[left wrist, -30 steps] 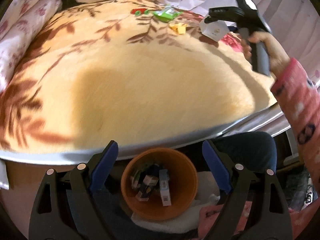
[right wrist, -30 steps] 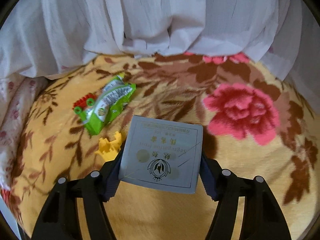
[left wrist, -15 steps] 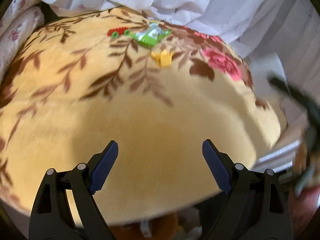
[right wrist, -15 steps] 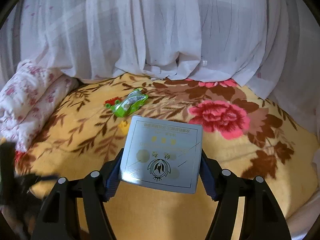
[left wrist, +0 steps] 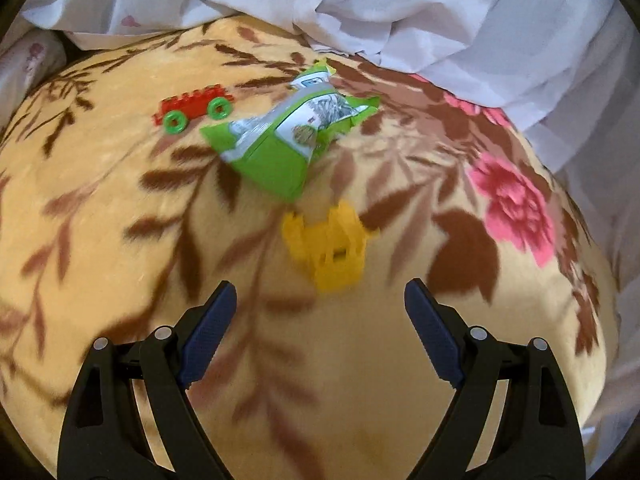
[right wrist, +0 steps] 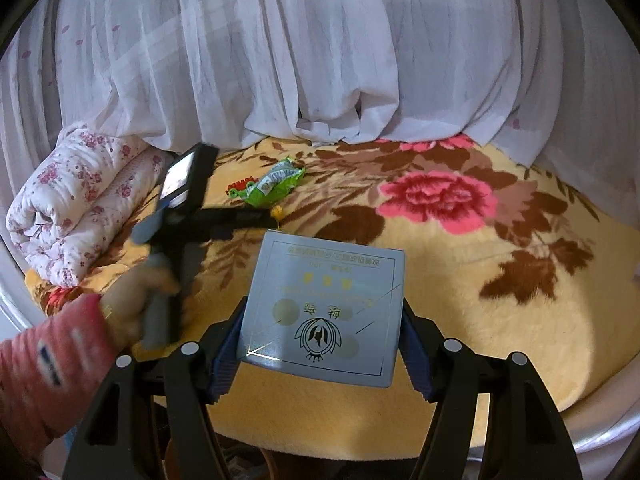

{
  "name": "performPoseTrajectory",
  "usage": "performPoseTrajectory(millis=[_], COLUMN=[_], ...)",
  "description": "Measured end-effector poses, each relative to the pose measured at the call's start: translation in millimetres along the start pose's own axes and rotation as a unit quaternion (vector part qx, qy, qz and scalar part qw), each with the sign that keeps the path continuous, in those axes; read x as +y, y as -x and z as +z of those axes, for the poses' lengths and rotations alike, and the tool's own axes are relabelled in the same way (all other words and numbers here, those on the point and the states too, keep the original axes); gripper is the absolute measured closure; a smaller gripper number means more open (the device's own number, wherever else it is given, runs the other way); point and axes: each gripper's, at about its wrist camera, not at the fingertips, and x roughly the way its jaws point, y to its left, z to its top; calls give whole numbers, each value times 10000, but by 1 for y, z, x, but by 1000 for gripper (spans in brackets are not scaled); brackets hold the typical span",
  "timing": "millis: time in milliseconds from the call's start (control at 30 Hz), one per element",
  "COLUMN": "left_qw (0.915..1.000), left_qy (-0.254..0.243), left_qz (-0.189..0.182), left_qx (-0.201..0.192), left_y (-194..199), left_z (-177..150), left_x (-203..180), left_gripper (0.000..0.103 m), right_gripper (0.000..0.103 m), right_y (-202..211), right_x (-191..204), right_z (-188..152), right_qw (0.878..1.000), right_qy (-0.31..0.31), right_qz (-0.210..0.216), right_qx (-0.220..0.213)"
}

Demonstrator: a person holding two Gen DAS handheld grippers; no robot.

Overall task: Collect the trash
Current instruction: 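Grasp the yellow toy piece with the left tool while the right tool holds the card, then carry the yellow toy piece and white card down over the orange bin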

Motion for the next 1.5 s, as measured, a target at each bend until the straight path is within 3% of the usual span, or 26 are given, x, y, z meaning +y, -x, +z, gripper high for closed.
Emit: performPoseTrajectory(millis=[233, 400, 733, 1067, 1500], left_qw=[9994, 9985, 9978, 9941, 9901], left_qy=[-36, -147, -509, -907, -1287], left_qz=[343, 520, 402, 213, 245], left_qx=[12, 10, -160, -556, -499], left_y=[-25, -25, 8, 88, 194], left_z=[23, 24, 7, -42, -159], left_x=[-7, -6, -9, 2, 54], left_gripper=[21, 53, 54, 54, 54], right_gripper=[36, 36, 36, 36, 36], right_y=[-2, -4, 6, 24, 34], right_x=[-10, -10, 4, 38, 98], right_z=[-6, -6, -4, -7, -39], right_qw=[9999, 9999, 10000, 9993, 9959], right_qy=[-88, -96, 13, 326, 745], right_qz=[47, 71, 59, 154, 475], right_qx=[58, 53, -53, -102, 193])
